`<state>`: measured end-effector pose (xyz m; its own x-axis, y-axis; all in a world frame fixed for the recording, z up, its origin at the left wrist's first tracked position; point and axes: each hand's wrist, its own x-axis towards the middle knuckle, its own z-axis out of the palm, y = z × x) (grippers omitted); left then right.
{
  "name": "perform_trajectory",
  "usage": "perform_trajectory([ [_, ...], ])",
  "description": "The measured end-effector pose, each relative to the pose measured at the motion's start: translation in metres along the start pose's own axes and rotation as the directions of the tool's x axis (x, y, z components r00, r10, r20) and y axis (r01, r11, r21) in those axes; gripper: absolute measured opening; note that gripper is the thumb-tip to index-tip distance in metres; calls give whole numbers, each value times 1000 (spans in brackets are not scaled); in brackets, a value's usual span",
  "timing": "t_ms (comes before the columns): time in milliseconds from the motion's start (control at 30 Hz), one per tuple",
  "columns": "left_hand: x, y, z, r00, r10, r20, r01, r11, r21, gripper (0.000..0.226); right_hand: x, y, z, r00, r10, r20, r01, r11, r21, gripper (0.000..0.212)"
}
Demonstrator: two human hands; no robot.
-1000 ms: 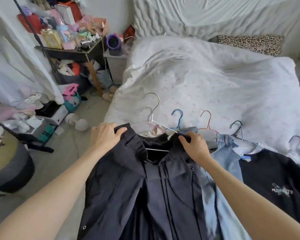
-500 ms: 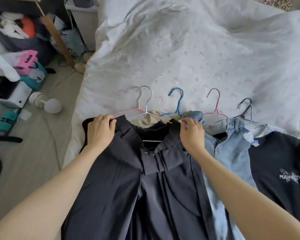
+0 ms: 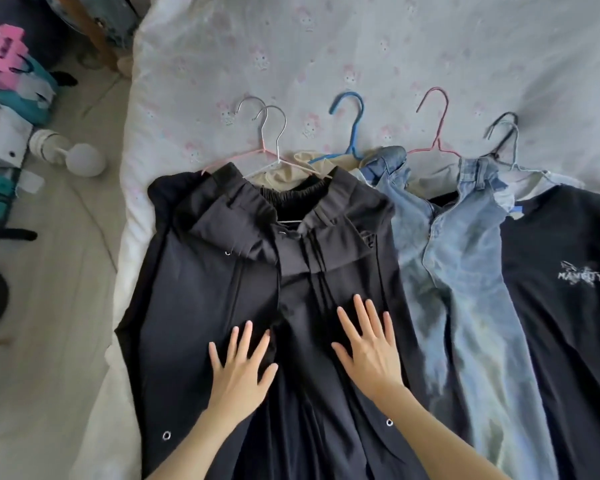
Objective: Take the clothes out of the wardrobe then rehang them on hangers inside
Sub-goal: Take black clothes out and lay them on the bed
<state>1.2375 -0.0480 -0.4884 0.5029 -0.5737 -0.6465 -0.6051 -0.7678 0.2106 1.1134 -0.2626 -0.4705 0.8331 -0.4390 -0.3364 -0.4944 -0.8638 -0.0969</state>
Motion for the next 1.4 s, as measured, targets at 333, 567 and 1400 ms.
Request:
perform_trajectory([
  [333, -42, 46, -45, 1000, 7, 17, -5, 994, -110, 54, -91, 1, -29, 977, 92, 190, -125, 978, 169, 58],
  [567, -99, 147, -64, 923, 310, -229, -323, 946, -23, 59, -204, 45, -66, 934, 315, -170, -258, 922, 288, 48],
  [1400, -355, 648, 154, 137, 983, 119, -961, 103, 258, 72, -743, 253, -21, -116, 974, -193, -772, 34, 635, 59],
])
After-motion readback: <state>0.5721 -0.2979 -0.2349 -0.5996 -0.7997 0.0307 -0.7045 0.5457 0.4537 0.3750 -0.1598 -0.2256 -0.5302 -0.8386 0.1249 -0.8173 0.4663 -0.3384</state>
